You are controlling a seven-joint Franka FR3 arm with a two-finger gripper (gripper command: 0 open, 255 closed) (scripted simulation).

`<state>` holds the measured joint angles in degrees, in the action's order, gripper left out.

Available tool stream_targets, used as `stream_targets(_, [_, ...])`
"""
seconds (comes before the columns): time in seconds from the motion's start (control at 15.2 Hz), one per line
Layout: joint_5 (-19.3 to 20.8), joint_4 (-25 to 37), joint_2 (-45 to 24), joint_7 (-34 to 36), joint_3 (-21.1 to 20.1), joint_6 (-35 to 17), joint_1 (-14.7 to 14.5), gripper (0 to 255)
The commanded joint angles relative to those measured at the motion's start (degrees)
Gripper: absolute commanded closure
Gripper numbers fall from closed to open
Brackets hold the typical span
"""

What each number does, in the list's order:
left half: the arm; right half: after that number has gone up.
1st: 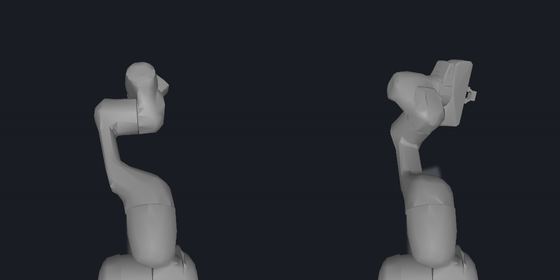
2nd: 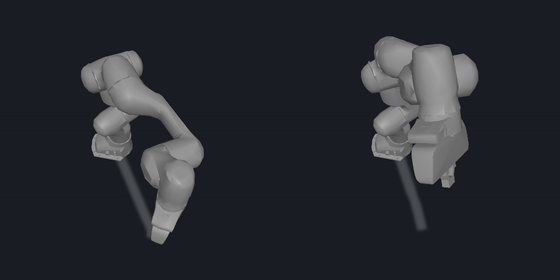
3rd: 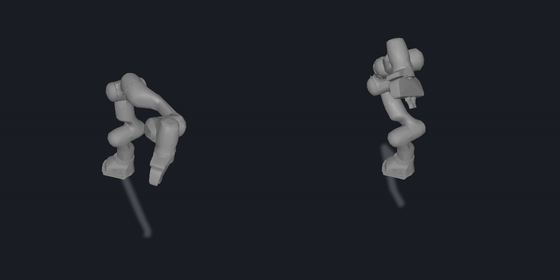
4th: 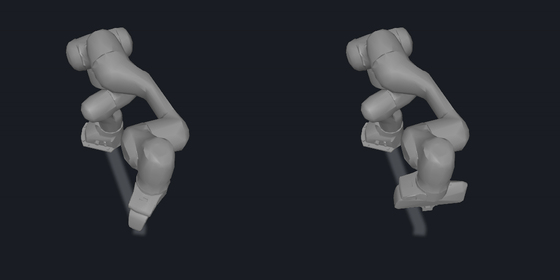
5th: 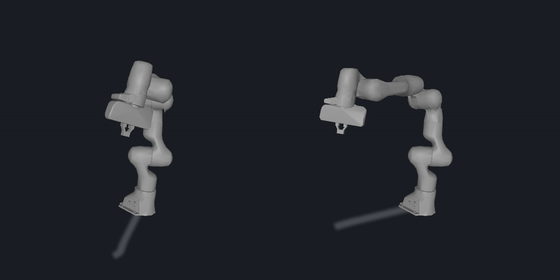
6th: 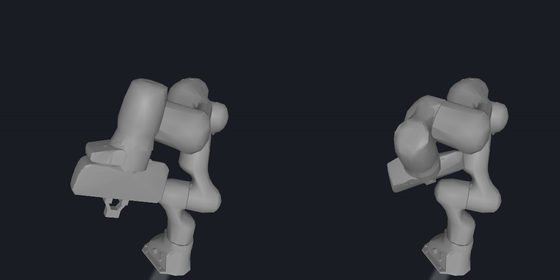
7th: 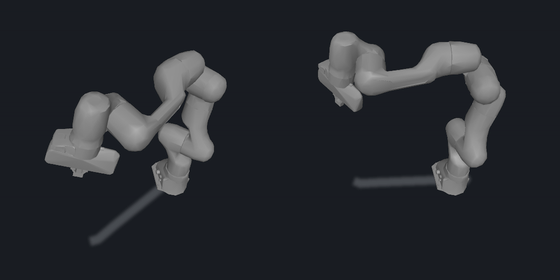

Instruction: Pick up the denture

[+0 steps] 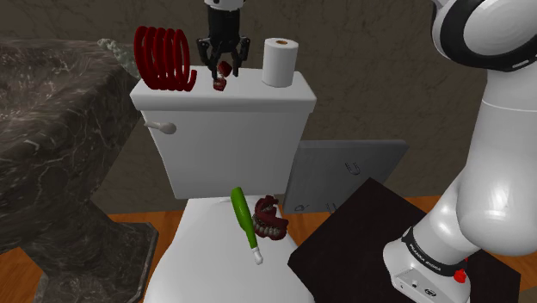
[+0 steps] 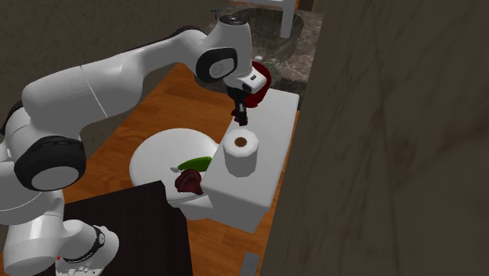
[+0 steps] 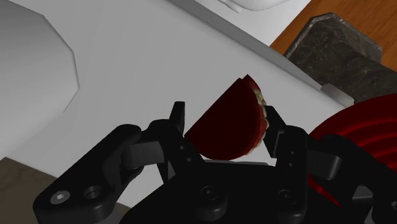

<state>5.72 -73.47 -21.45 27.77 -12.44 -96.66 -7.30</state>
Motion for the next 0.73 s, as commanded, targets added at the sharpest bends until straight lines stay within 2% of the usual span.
stream_targets(0.0, [0.0, 1.6, -0.3, 0.0, 0.0, 1.3, -0.1, 255])
stream_targets(0.66, [0.8, 14.9, -3.8, -0.2, 0.0, 11.1, -1.3, 255])
